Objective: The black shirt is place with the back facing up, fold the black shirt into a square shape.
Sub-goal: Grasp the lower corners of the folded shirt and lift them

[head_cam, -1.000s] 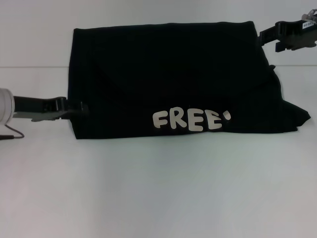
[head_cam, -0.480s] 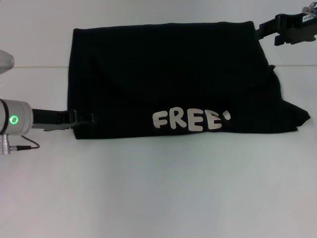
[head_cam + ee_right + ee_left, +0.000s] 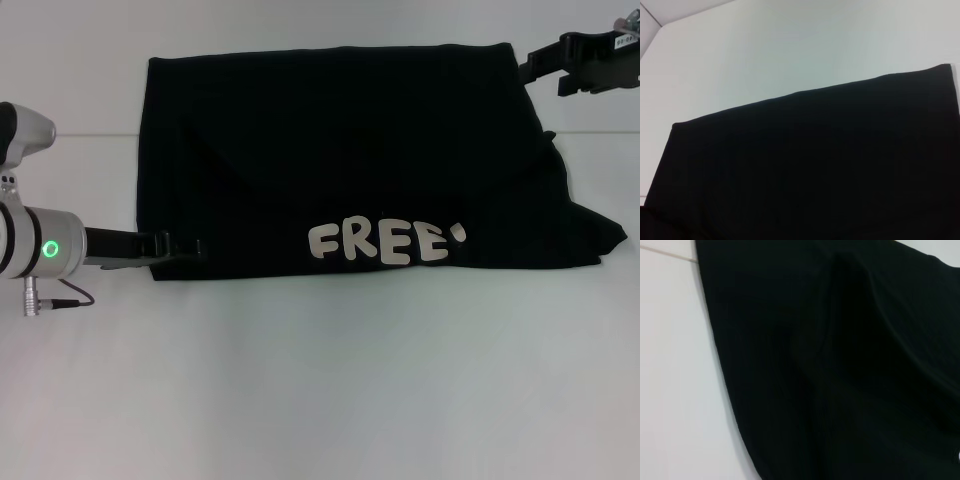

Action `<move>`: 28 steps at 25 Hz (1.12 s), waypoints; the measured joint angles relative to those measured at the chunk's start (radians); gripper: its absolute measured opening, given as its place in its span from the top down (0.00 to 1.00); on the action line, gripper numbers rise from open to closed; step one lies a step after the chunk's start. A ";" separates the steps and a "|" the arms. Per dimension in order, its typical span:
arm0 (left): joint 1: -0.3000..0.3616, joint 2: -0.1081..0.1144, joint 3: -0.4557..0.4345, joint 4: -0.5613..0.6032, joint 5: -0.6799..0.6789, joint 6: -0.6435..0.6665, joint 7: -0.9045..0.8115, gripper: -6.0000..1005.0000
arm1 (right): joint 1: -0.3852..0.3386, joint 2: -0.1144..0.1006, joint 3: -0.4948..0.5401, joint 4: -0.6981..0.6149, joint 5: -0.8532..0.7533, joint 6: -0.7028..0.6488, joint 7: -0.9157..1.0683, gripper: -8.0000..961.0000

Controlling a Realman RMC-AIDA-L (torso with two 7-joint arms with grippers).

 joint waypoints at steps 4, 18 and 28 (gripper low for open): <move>-0.001 0.000 0.001 0.000 0.000 0.025 -0.003 0.35 | -0.002 0.000 0.000 0.001 0.000 0.000 0.000 0.33; -0.006 -0.011 0.023 0.016 0.040 0.000 -0.049 0.51 | -0.006 0.000 0.011 0.002 0.001 -0.004 -0.003 0.33; -0.004 -0.005 0.016 0.044 0.043 0.041 -0.052 0.93 | -0.016 -0.005 0.020 0.000 -0.002 -0.018 -0.013 0.33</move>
